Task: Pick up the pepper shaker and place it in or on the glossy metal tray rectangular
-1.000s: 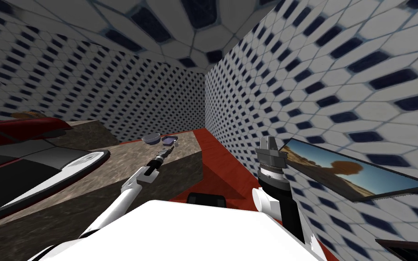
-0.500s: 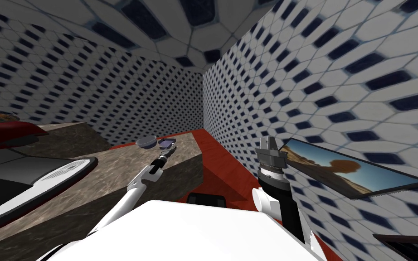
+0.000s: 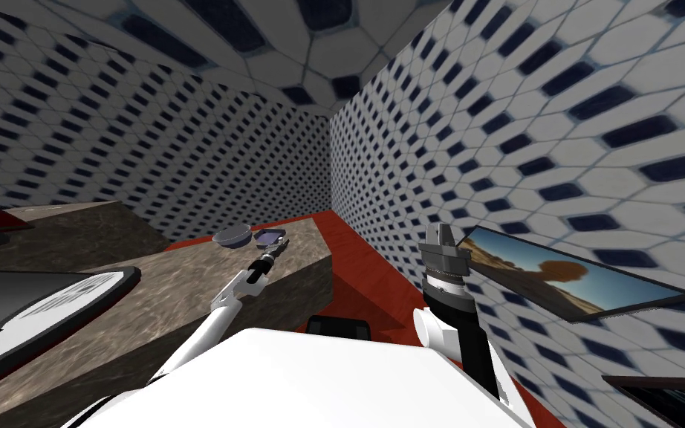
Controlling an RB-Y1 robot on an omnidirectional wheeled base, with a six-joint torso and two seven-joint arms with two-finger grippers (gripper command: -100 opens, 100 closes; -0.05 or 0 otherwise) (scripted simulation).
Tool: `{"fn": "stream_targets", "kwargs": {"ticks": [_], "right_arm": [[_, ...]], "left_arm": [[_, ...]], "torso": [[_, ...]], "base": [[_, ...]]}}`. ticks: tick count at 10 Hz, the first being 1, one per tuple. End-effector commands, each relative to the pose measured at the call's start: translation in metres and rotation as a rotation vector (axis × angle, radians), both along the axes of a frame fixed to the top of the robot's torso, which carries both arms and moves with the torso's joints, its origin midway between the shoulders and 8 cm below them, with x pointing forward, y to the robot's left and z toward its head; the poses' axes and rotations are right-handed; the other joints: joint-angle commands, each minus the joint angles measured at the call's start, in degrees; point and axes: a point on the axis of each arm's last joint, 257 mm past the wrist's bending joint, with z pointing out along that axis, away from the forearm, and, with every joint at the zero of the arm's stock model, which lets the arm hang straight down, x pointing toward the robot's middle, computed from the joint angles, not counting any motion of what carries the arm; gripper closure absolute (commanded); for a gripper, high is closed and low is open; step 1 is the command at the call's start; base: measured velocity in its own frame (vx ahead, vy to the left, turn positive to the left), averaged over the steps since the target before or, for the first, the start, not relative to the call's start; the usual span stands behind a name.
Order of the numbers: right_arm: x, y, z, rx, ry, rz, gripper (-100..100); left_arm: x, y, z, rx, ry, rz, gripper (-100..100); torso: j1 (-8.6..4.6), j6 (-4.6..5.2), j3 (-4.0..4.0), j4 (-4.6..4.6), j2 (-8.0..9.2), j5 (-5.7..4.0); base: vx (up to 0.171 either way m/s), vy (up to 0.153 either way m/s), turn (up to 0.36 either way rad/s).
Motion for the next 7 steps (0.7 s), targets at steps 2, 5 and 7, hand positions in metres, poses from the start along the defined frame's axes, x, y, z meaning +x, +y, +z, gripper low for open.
{"fn": "stream_targets", "kwargs": {"ticks": [2,5,7], "right_arm": [[0.000,0.000,0.000,0.000,0.000,0.000,0],[0.000,0.000,0.000,0.000,0.000,0.000,0],[0.000,0.000,0.000,0.000,0.000,0.000,0]], "left_arm": [[0.005,0.022,0.000,0.004,-0.001,0.038,-100],[0.009,0.044,0.001,0.003,-0.002,0.076,-100],[0.012,0.057,0.002,0.000,-0.003,0.101,-100]], "torso": [[-0.01,-0.02,0.07,0.02,0.12,0.00],[-0.03,-0.02,0.11,0.04,0.18,0.00],[-0.01,-0.03,0.09,0.04,0.14,0.00]], "base": [[-0.060,0.005,-0.168],[-0.056,0.001,-0.123],[-0.046,0.001,-0.127]]}}
